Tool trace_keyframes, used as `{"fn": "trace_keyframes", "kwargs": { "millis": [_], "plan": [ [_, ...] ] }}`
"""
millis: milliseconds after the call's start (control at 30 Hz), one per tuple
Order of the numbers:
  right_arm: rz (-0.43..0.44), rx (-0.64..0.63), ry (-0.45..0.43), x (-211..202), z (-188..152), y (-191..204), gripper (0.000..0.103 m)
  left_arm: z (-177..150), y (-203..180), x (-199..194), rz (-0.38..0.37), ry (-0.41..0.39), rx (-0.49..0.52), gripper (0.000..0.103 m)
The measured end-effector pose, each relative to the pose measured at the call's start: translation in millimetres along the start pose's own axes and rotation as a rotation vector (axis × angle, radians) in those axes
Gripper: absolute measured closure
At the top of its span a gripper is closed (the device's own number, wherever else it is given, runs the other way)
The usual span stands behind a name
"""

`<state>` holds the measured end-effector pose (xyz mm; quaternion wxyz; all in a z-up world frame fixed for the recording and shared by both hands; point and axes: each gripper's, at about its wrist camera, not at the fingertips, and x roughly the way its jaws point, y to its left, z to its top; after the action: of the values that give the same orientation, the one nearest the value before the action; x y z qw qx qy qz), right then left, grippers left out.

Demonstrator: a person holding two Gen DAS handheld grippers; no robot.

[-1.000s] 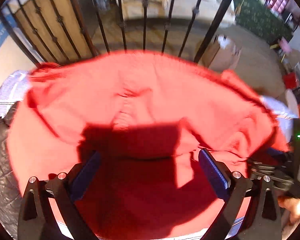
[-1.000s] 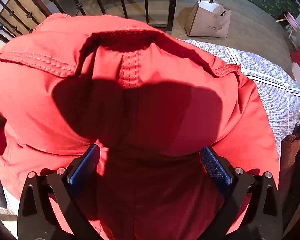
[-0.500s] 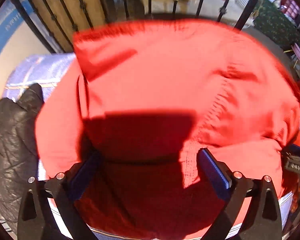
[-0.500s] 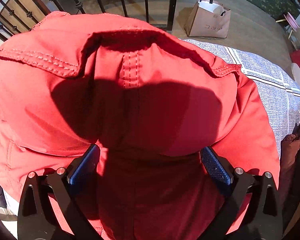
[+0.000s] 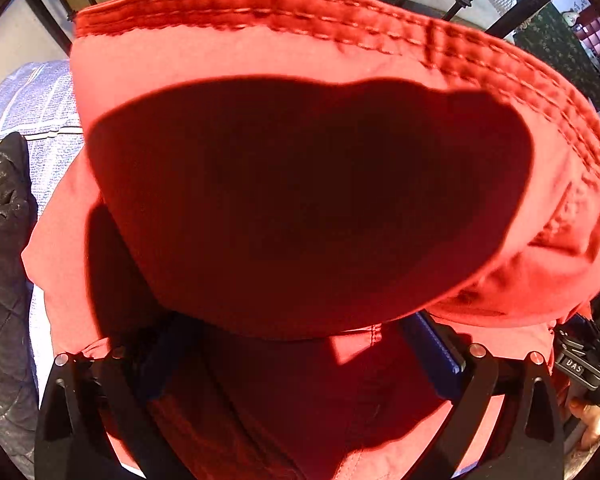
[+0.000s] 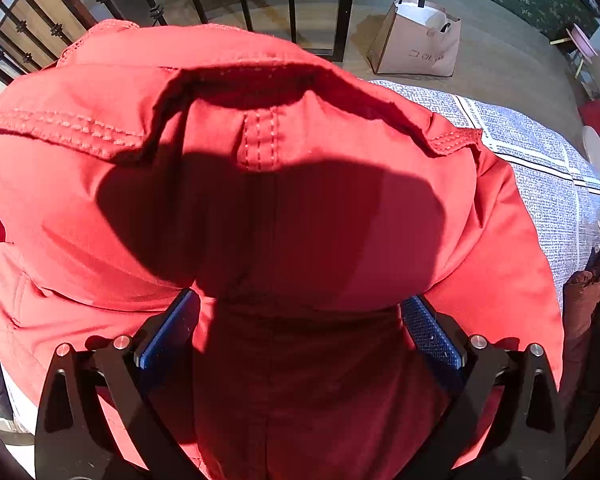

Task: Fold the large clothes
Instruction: 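Press the folded red jacket flat with both grippers, then grasp the folded red jacket bundle with both grippers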

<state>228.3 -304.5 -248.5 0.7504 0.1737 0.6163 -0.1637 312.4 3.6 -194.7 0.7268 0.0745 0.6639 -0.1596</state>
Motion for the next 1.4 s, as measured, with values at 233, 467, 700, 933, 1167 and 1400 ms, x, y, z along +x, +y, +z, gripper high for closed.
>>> {"fn": "trace_keyframes", "kwargs": {
  "millis": [233, 467, 700, 933, 1167, 1400],
  "plan": [
    [-0.013, -0.006, 0.013, 5, 3, 2, 0.004, 6, -3, 4, 0.026, 0.040, -0.001, 0.004],
    [-0.021, -0.013, -0.013, -2, -7, 4, 0.004, 6, -16, -9, 0.078, 0.020, -0.003, 0.005],
    [0.088, -0.004, -0.109, -56, -23, -18, 0.005, -13, -14, -72, 0.025, -0.153, -0.034, 0.006],
    [0.122, 0.167, -0.188, -76, -79, -102, 0.005, -73, 30, -88, 0.045, -0.188, -0.045, 0.006],
    [0.228, 0.369, -0.137, -57, -115, -174, 0.005, -81, 86, -89, 0.020, -0.143, -0.151, 0.006],
    [0.442, 0.496, -0.075, -25, -117, -181, 0.005, -67, 102, -60, -0.096, -0.087, -0.219, 0.005]
  ]
}}
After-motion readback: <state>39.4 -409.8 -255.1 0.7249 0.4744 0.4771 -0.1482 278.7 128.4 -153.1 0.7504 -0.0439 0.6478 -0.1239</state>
